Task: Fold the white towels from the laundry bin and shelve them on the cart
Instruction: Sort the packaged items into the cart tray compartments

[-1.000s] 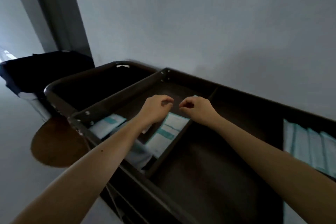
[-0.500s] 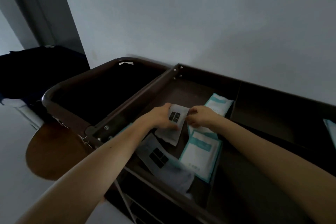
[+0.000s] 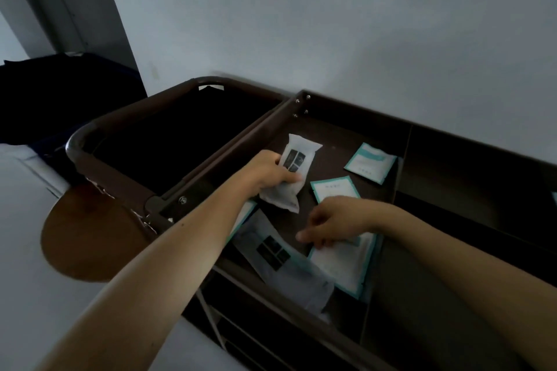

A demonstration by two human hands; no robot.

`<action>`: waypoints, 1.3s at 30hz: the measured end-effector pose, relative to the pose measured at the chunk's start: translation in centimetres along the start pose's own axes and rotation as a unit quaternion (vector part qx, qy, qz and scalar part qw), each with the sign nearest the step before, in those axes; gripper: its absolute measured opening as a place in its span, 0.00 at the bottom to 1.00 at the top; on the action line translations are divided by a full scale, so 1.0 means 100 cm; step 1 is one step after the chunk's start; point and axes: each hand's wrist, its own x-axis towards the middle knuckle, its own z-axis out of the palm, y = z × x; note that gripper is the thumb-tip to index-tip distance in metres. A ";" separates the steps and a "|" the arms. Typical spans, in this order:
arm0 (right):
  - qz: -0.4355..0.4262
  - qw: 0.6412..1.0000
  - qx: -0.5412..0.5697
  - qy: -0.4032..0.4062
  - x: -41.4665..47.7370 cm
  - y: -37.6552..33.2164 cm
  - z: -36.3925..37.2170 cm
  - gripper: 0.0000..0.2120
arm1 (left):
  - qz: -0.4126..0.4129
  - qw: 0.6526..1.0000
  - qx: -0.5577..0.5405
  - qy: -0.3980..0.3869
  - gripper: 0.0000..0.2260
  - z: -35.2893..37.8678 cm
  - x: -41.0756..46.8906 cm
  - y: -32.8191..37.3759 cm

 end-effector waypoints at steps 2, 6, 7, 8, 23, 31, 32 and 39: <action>-0.017 0.996 -0.075 -0.043 -0.002 -0.011 0.009 0.19 | 0.008 1.000 -0.008 -0.004 0.07 0.001 -0.001 0.000; -0.046 0.982 -0.182 -0.020 0.002 -0.019 0.030 0.18 | 0.018 1.000 -0.003 -0.002 0.08 0.002 -0.005 -0.001; -0.052 0.982 -0.182 -0.001 0.003 -0.019 0.033 0.17 | 0.022 1.000 -0.006 -0.001 0.08 0.001 -0.006 0.000; -0.058 0.982 -0.177 0.010 0.005 -0.018 0.033 0.16 | 0.024 1.000 -0.010 -0.001 0.08 0.001 -0.006 0.000; -0.039 0.933 0.201 0.297 0.008 0.025 -0.009 0.11 | 0.044 0.994 -0.093 -0.036 0.12 0.004 -0.006 -0.002; -0.018 0.748 0.534 0.394 0.013 0.034 -0.015 0.14 | 0.040 0.964 -0.207 -0.160 0.09 0.018 -0.023 0.011; -0.017 0.725 0.557 0.405 0.013 0.033 -0.015 0.13 | 0.038 0.962 -0.216 -0.163 0.07 0.022 -0.026 0.013; -0.026 0.616 0.655 0.436 -0.007 0.032 -0.022 0.13 | 0.062 0.956 -0.274 -0.087 0.06 0.042 -0.034 0.033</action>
